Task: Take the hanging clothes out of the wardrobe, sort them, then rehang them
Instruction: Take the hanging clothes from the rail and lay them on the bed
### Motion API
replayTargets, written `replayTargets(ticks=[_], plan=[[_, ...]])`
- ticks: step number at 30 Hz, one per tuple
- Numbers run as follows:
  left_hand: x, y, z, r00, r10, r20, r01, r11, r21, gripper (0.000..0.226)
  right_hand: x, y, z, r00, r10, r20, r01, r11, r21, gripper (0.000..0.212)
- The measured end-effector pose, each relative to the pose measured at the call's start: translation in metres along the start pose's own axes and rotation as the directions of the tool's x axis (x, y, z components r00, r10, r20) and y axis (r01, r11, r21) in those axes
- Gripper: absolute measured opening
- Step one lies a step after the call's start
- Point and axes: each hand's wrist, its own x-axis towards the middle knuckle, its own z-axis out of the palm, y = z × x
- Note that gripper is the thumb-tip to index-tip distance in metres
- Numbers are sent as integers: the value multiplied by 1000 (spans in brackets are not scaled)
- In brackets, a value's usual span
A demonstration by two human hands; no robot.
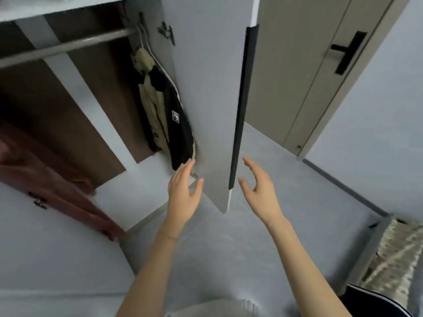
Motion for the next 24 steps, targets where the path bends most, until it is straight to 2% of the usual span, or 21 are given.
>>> replayTargets(ticks=[9,15,20,24], plan=[[76,-76,-83,982,-101,-161,109,993,41,50,114,-52,101,973,-159,168,164,986,-15,52],[135,-121,-106,957,-181,-227,204,976,80,52,203,-66,159,943,-181,279,182,983,20,53],[197,-144,-122,915,-228,-334,265,962,71,52,286,-72,202,911,-224,346,224,974,40,55],[244,-151,-132,874,-210,-438,262,963,62,49,358,-70,233,896,-213,391,226,974,12,58]])
